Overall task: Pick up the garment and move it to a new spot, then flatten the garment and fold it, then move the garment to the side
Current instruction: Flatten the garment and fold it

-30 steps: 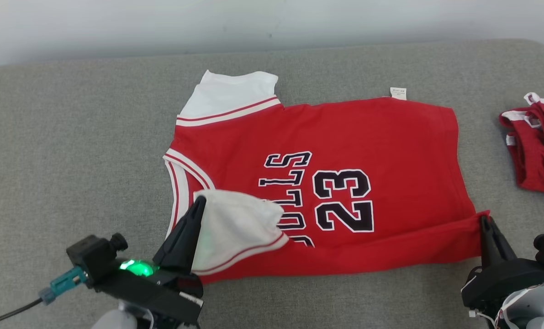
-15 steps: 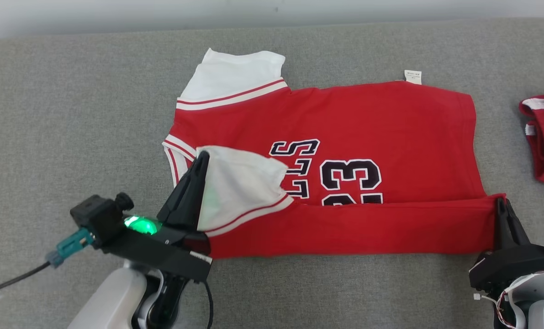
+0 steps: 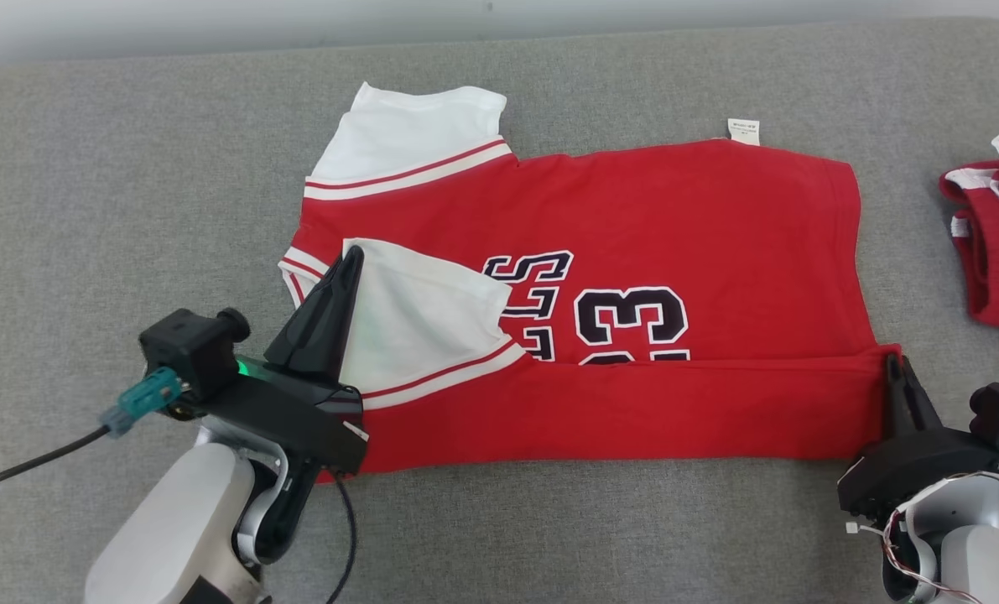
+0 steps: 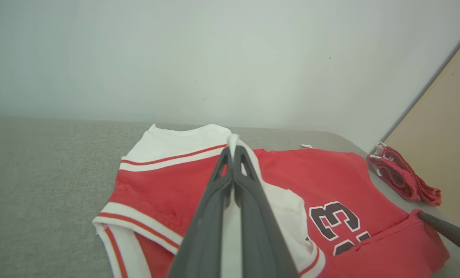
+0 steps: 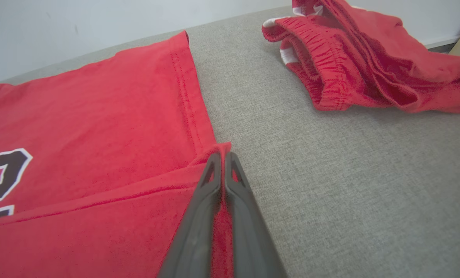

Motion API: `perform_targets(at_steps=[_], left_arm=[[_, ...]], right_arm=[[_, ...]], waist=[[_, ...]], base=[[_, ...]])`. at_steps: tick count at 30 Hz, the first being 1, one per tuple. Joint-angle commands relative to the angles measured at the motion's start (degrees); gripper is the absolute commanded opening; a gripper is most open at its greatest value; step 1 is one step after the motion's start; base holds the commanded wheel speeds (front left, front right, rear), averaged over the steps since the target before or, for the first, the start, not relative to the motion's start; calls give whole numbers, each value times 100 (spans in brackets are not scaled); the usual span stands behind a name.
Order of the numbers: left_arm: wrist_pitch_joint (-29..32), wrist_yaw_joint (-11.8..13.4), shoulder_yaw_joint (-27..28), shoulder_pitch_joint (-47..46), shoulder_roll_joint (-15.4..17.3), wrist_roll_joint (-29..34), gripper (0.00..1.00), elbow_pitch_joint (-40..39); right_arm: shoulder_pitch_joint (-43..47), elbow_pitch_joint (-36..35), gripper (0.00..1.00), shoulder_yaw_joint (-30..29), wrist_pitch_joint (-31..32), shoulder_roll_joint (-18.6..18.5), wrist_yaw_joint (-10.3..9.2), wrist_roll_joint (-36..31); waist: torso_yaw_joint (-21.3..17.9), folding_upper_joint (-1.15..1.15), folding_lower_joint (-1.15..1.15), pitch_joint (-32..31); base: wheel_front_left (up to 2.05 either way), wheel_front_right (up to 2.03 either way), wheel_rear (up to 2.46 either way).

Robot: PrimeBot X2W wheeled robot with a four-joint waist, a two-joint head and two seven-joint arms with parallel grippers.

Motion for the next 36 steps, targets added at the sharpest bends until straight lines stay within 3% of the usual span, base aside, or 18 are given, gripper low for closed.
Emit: perform_targets(at_steps=[1, 2, 8, 15, 25, 36], left_arm=[[-15, 71, -32, -130, 55, 382, 32, 98], [-16, 129, -27, -158, 29, 589, 100, 159], [-15, 415, 229, 20, -126, 1723, 100, 272], [-16, 793, 421, 672, -10, 2367, 100, 331], [247, 1314, 371, 1612, -20, 2354, 100, 363], [937, 1593, 311, 1599, -278, 2147, 100, 929]], right_arm=[[-53, 74, 76, 18, 18, 17, -15, -21], [-82, 125, 100, -31, 10, 17, -15, -3], [-109, 231, 100, -121, -100, 16, -15, -48], [122, -117, 100, -281, 60, 16, -15, -103], [572, -702, 100, -300, 541, 15, -15, 40], [430, -554, 100, -100, 829, 15, -15, -116]], waist=[[5, -1, -1, -16], [11, -1, -1, -27], [38, -1, -1, -199], [32, -1, -1, -528], [117, -1, -1, -623], [36, -1, -1, -511]], base=[[0, 0, 0], [0, 0, 0], [0, 0, 0], [0, 0, 0], [0, 0, 0], [0, 0, 0]])
